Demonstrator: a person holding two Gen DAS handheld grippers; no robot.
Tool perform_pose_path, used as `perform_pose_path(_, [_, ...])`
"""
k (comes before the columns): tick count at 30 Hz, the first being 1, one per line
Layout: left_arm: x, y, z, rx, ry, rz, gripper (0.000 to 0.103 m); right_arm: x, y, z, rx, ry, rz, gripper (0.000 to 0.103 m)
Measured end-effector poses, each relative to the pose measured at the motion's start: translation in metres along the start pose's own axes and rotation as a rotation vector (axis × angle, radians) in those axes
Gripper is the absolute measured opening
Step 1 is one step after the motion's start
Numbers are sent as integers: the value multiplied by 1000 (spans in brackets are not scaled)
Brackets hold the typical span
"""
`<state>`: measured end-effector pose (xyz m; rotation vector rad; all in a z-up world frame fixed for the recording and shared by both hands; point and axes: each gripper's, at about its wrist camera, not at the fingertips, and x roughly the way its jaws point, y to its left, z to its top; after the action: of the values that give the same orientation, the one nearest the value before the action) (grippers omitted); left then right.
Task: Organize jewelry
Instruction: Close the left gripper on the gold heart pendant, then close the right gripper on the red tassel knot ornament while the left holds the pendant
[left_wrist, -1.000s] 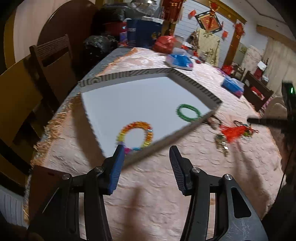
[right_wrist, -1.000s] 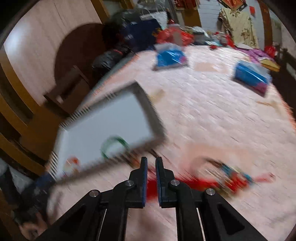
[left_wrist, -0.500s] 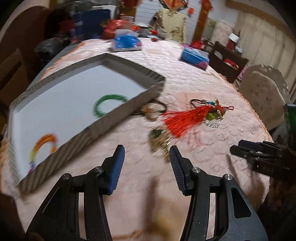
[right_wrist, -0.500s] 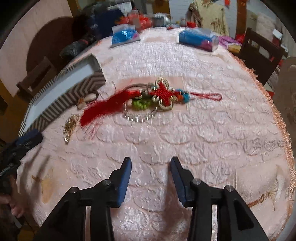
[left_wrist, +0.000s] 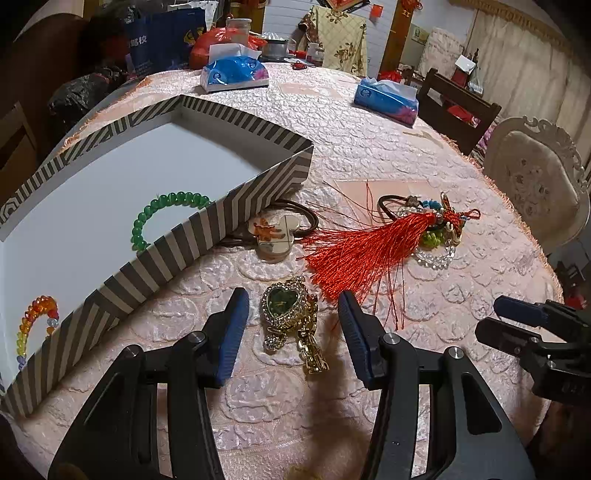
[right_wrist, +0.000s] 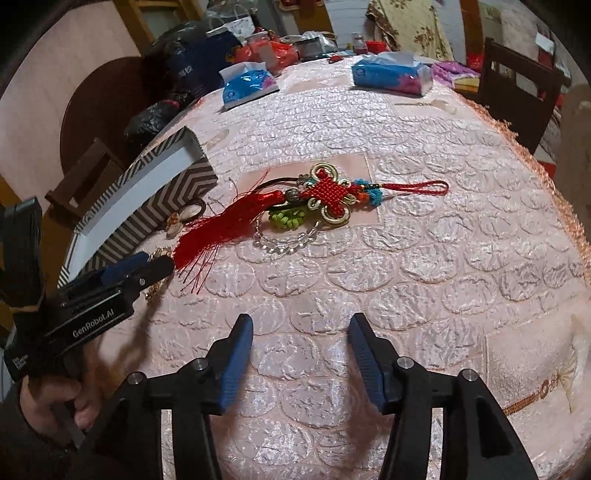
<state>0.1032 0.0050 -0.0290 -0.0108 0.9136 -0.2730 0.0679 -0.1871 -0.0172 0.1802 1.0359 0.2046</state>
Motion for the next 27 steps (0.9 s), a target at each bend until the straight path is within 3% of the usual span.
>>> perform_pose_path(3, [0, -2, -3, 28, -7, 58, 33, 1, 3, -1, -17, -2, -9, 57])
perform_pose_path(6, [-1, 0, -5, 25, -8, 60, 21, 1, 2, -1, -17, -5, -7, 56])
perform_pose_path(11, [-11, 6, -16, 5, -12, 54, 21, -1, -4, 0, 9, -14, -5, 56])
perform_pose_path(15, [-20, 10, -26, -8, -25, 54, 21, -13, -29, 3, 129, -72, 5, 55])
perform_pose_path(19, [-21, 17, -26, -61, -29, 42, 20, -16, -46, 17, 191, -118, 21, 45])
perform_pose_path(25, [-20, 16, -25, -65, -29, 52, 20, -2, -4, 49, -37, -138, 151, 42])
perform_pose_path(27, [-21, 15, -26, -66, -29, 50, 20, 10, 5, 55, -56, -109, 249, 41])
